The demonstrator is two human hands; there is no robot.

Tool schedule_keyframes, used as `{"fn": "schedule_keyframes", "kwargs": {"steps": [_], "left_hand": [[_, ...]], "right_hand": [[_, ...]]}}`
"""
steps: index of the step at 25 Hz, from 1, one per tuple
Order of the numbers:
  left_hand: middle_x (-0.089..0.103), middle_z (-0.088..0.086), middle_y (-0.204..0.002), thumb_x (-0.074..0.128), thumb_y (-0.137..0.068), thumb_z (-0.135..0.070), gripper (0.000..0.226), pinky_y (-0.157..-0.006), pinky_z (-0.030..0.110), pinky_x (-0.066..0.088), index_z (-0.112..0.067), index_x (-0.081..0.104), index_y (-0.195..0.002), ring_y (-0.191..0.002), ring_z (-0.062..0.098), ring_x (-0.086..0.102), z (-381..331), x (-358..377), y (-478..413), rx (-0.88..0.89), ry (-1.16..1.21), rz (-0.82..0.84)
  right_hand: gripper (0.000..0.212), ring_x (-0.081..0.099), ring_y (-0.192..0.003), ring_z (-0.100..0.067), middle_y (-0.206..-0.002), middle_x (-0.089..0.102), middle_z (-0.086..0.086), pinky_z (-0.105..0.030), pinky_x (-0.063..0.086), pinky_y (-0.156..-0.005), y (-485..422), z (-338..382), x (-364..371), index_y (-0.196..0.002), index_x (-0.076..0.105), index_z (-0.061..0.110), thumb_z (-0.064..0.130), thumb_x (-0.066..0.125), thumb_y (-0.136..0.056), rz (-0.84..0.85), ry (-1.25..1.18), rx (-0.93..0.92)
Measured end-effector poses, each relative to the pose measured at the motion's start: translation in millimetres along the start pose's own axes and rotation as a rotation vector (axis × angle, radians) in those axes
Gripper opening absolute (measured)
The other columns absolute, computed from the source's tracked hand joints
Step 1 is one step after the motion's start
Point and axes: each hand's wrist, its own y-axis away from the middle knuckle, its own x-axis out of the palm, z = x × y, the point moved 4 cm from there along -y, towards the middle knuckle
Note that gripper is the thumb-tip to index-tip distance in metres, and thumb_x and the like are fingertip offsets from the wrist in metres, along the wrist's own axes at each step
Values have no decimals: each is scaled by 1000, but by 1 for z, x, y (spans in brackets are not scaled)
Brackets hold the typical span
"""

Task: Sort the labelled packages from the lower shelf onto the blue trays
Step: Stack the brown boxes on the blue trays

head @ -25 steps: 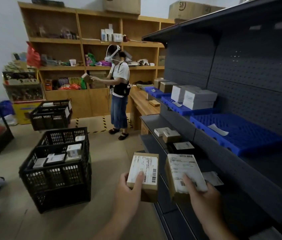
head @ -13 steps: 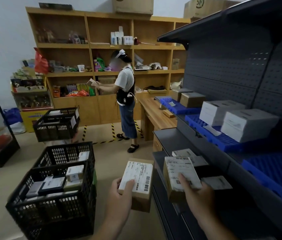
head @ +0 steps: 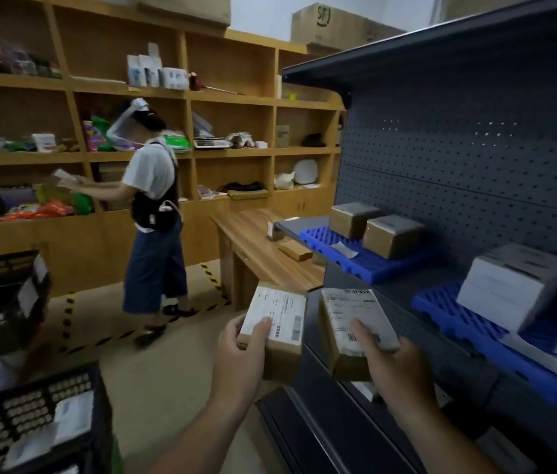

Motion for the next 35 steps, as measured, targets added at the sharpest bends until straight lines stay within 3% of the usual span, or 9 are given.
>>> {"fn": "schedule_keyframes", "kwargs": {"steps": [6, 10, 14, 16, 20, 23, 26, 30, 35], "left_hand": [[72, -6, -111, 64, -67, -71, 53, -86, 41, 61, -43, 61, -112, -102, 14, 70, -57, 69, -158, 77, 3, 226], [75, -8, -105, 64, -70, -69, 52, -84, 40, 61, -39, 67, -112, -100, 14, 71, -84, 114, -242, 71, 51, 304], [77, -9, -97, 63, -76, -65, 38, -80, 34, 57, -35, 70, -98, -98, 13, 71, -117, 154, -314, 103, 77, 349], [77, -10, -98, 62, -76, -64, 38, -84, 37, 58, -33, 70, -96, -99, 14, 71, -126, 179, -344, 138, 75, 401], [74, -16, -77, 67, -85, -54, 24, -62, 27, 47, -31, 65, -81, -80, 2, 67, -133, 237, -400, 106, 136, 535], [76, -7, -79, 68, -85, -51, 28, -56, 29, 48, -24, 72, -83, -76, 9, 70, -138, 280, -433, 81, 120, 686], [76, -14, -71, 67, -87, -52, 30, -51, 27, 46, -23, 73, -81, -60, 0, 69, -138, 319, -456, 88, 110, 791], [75, 6, -89, 67, -82, -59, 44, -68, 44, 45, -16, 74, -85, -87, 27, 70, -119, 353, -458, 20, 71, 928], [74, 2, -89, 62, -72, -67, 49, -66, 38, 48, -19, 71, -81, -86, 24, 69, -107, 367, -459, 15, 19, 900]], "right_hand": [[51, 72, -61, -4, -68, 75, 10, -32, 61, -54, -109, 79, 17, -78, 72, 24, 74, 67, -67, -200, 97, -113], [58, 68, -59, -14, -62, 71, 7, -28, 52, -51, -179, 120, 11, -64, 69, 19, 77, 71, -64, -392, 86, -111], [59, 65, -45, -4, -52, 67, 22, -21, 45, -44, -224, 144, 16, -60, 72, 20, 80, 70, -60, -508, 67, -96], [62, 66, -45, -4, -53, 68, 19, -24, 48, -45, -246, 150, 21, -61, 73, 19, 80, 70, -59, -558, 94, -66], [65, 69, -54, -9, -56, 71, 11, -24, 49, -46, -283, 151, 30, -69, 75, 20, 83, 68, -53, -675, 121, -25], [59, 70, -64, -13, -71, 73, 7, -28, 55, -54, -299, 152, 33, -73, 73, 24, 81, 70, -56, -781, 118, 9], [50, 68, -65, -11, -74, 72, 8, -25, 51, -52, -311, 155, 36, -72, 70, 28, 78, 71, -65, -859, 169, 49], [48, 65, -71, -9, -81, 68, 9, -23, 47, -52, -317, 147, 37, -79, 67, 29, 76, 70, -70, -920, 224, 110], [49, 65, -69, -9, -80, 69, 7, -22, 46, -49, -324, 138, 39, -78, 67, 28, 77, 68, -69, -935, 247, 168]]}}
